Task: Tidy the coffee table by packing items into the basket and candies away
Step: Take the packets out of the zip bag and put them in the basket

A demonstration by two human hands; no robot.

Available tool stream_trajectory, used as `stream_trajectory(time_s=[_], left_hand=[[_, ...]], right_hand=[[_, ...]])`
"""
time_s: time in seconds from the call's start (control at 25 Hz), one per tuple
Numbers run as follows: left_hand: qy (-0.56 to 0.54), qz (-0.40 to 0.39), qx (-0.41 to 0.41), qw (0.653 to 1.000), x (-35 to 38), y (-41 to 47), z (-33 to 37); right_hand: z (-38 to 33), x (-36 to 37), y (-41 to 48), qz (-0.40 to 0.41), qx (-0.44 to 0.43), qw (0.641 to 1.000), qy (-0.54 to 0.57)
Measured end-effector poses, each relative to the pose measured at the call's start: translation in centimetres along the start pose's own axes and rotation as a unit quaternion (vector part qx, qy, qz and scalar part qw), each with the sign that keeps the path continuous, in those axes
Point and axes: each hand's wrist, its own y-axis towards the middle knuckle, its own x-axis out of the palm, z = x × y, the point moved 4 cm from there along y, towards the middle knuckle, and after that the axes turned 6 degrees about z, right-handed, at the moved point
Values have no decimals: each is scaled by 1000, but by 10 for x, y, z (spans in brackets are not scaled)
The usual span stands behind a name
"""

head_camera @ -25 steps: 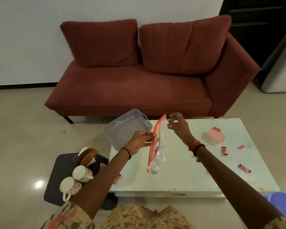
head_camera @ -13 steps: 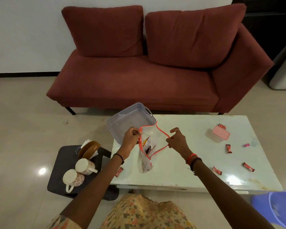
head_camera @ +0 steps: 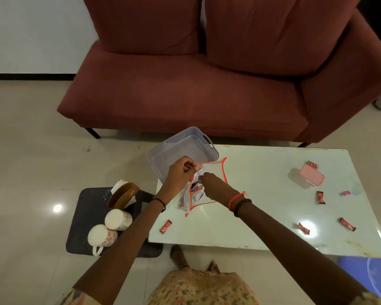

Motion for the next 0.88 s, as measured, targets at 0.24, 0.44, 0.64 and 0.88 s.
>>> stream_trajectory(time_s=[0.24, 0.44, 0.64, 0.88], left_hand=[[4, -26, 30, 999, -24, 32, -19], [-7, -37, 56, 998, -41, 54, -27], [-50, -37, 50, 997, -50, 79, -36], [-15, -44, 32, 998, -59, 111, -54]], right_hand=[[-28, 41, 56, -157, -127, 947, -250], [-36, 49, 77, -151, -87, 951, -255], [-51, 25, 97, 26, -121, 977, -171], [-68, -34, 100, 77, -54, 978, -185]])
